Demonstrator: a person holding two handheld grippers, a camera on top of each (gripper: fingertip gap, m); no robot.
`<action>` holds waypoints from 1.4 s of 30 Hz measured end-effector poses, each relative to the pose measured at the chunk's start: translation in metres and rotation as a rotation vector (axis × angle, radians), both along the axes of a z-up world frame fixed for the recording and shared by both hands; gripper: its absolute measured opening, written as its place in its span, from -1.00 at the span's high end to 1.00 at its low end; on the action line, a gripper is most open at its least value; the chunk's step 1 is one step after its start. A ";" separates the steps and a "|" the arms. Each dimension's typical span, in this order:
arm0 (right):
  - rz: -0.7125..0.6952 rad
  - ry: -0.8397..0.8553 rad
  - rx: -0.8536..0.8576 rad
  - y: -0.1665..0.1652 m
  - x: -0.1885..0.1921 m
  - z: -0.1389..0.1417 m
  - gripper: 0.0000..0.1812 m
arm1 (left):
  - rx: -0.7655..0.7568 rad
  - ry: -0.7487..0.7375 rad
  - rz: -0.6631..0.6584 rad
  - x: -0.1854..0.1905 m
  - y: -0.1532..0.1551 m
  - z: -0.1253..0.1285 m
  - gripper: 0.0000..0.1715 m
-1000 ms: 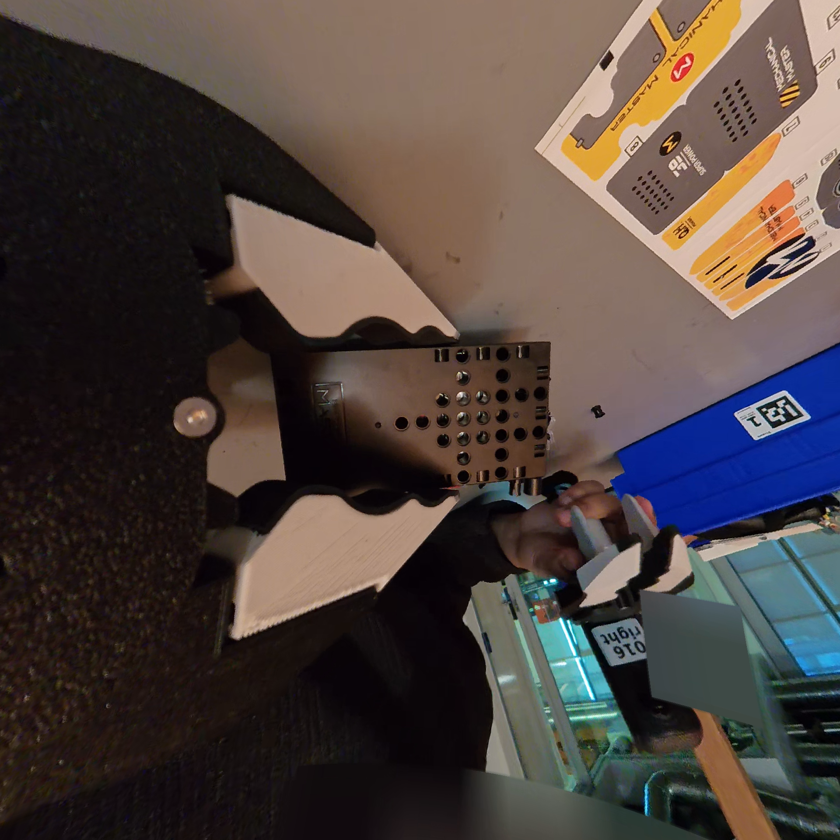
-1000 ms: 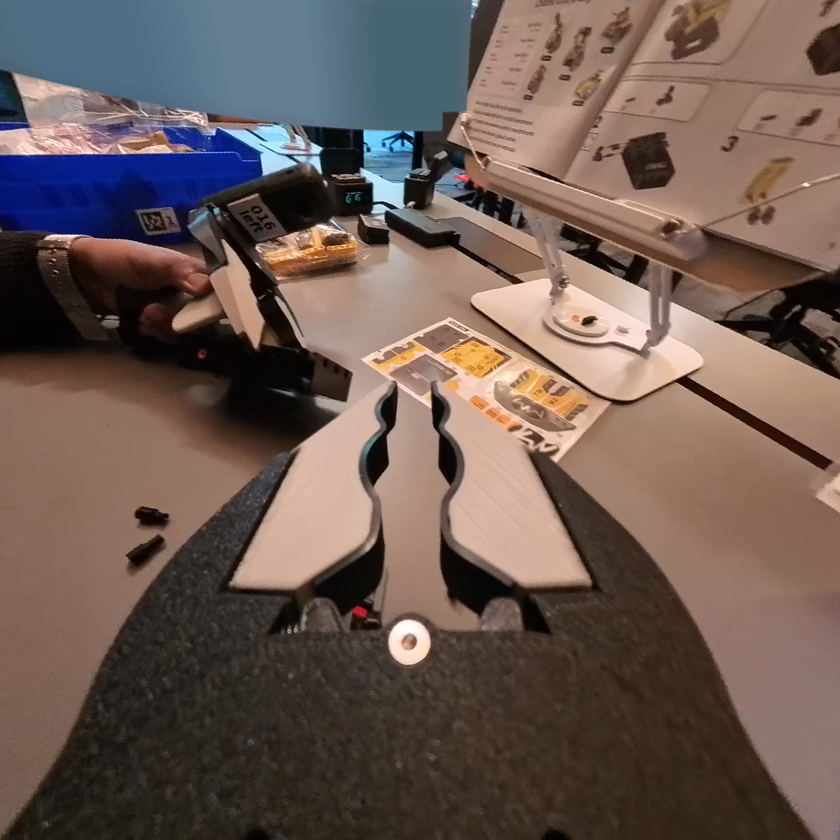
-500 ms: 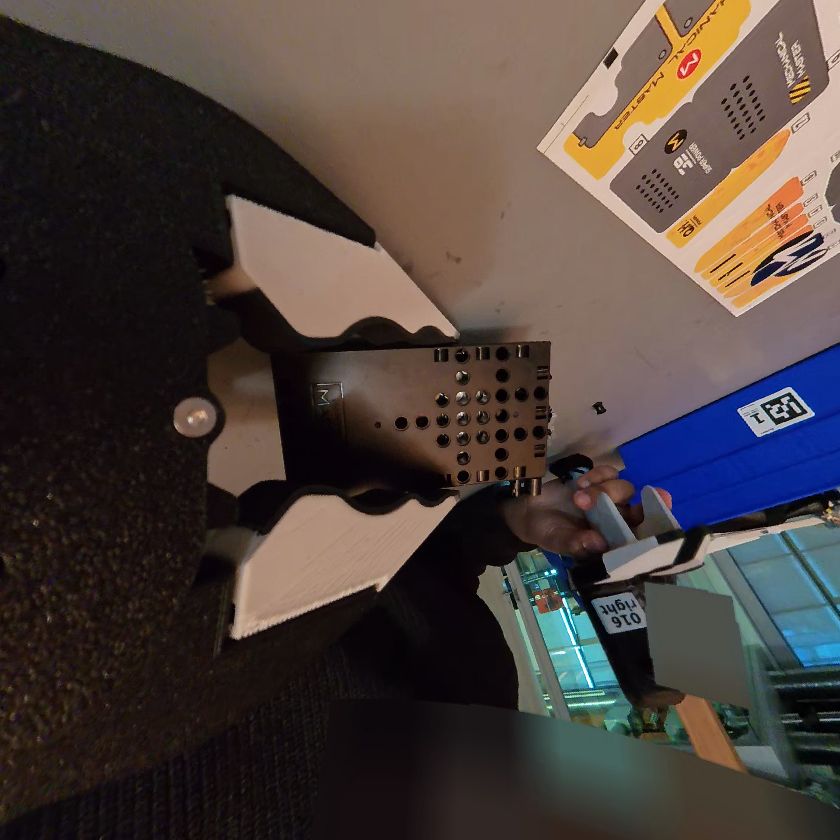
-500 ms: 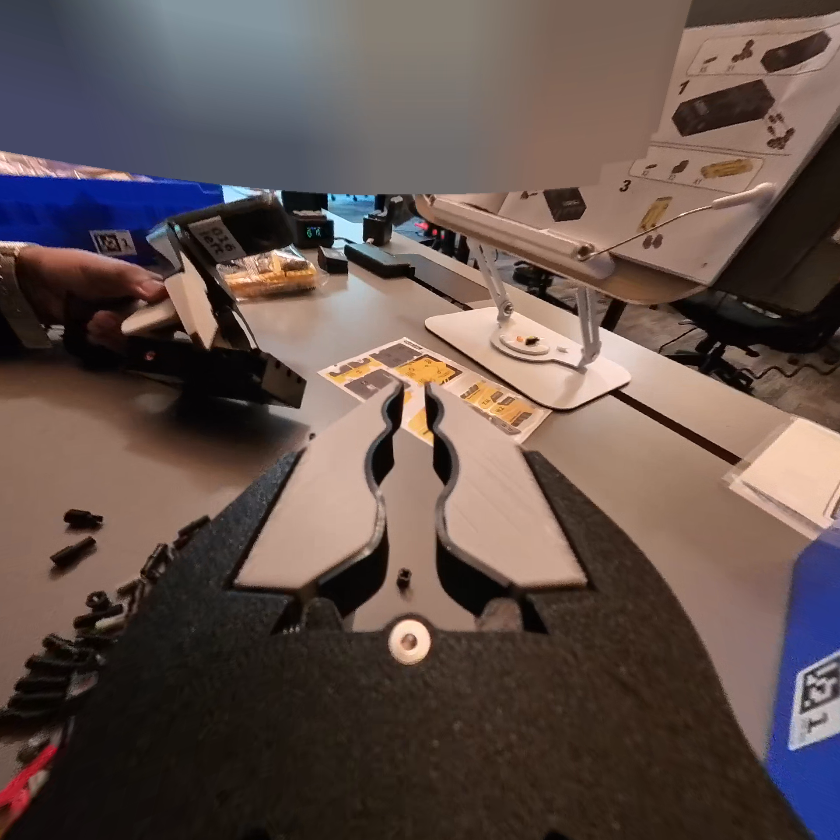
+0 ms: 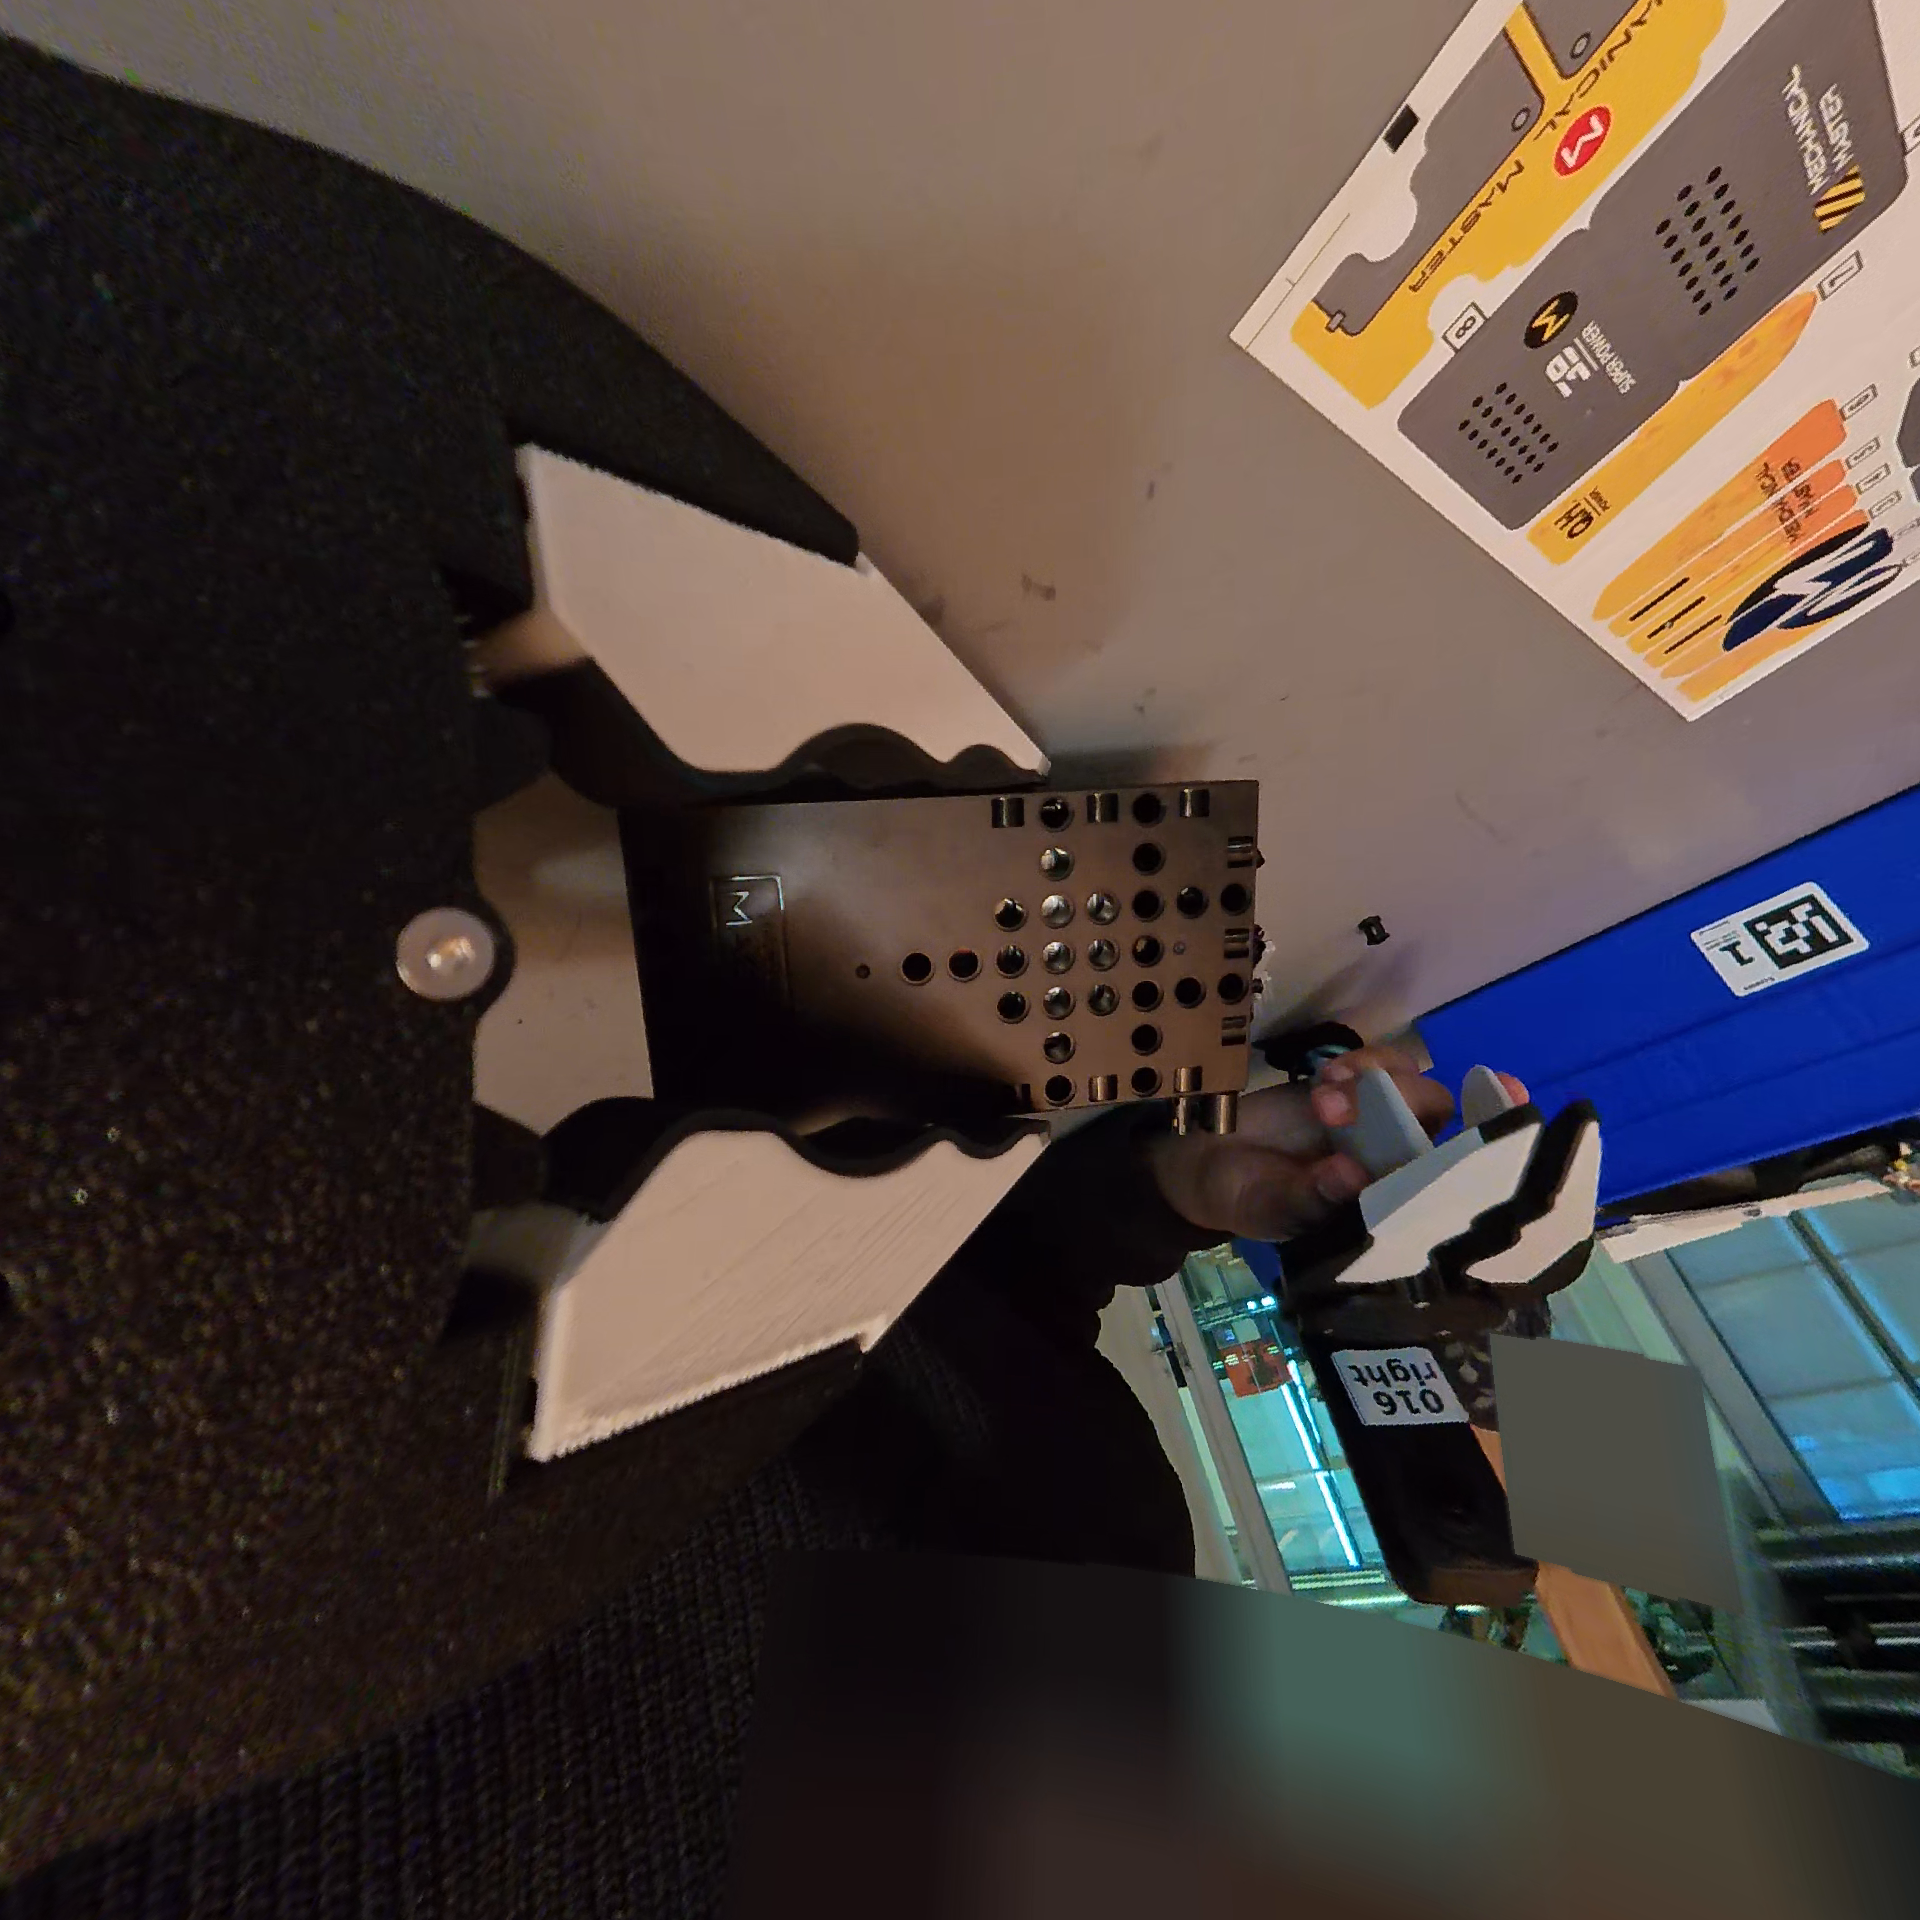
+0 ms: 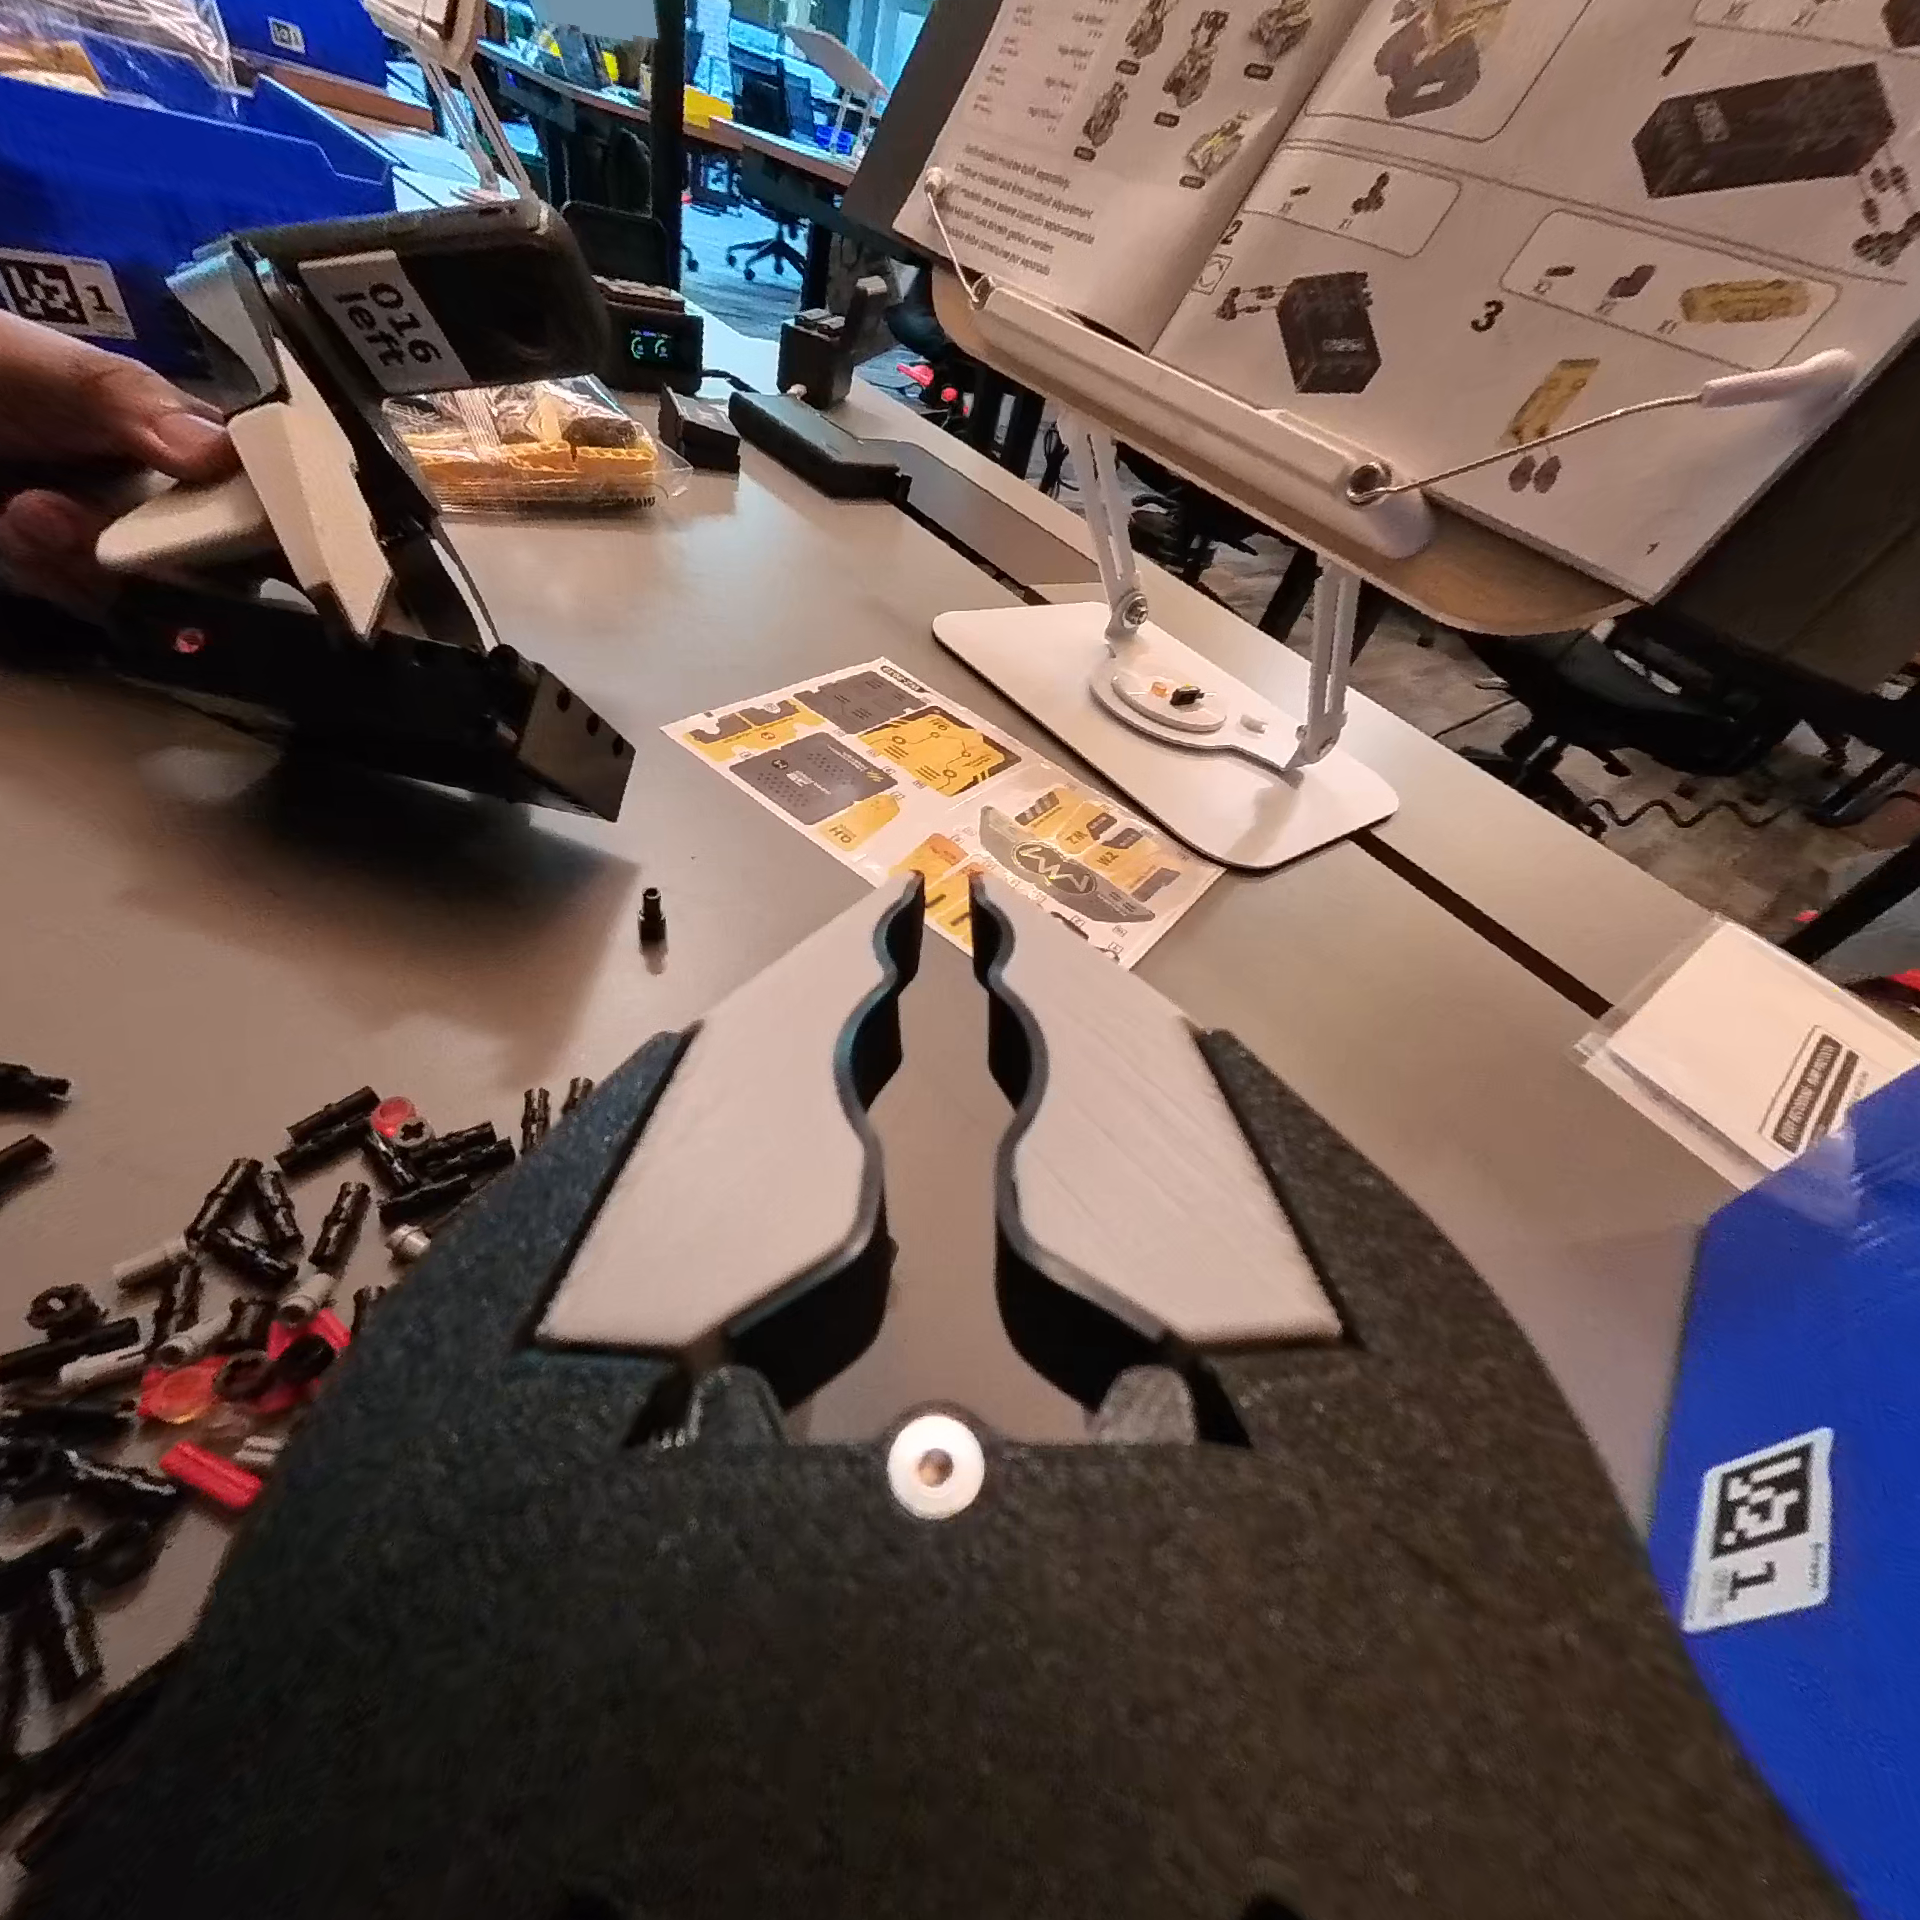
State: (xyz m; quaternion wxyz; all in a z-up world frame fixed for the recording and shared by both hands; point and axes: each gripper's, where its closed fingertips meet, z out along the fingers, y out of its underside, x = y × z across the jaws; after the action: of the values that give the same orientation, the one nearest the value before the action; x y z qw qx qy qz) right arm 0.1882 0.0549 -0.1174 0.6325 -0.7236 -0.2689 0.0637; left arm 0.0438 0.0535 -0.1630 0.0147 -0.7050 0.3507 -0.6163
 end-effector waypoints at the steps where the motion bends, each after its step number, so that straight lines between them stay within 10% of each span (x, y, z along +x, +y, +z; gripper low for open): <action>1: 0.001 0.004 -0.005 0.000 0.000 -0.001 0.90 | 0.000 0.000 0.000 0.000 0.000 0.000 0.28; 42: 0.054 0.038 -0.159 -0.007 -0.017 -0.010 0.89 | 0.027 0.005 0.013 0.001 0.000 -0.001 0.28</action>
State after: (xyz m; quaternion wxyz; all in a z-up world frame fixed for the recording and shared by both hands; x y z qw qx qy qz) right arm 0.1713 0.0483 -0.1271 0.5759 -0.7628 -0.2705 0.1155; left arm 0.0450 0.0530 -0.1644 0.0273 -0.7083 0.3546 -0.6098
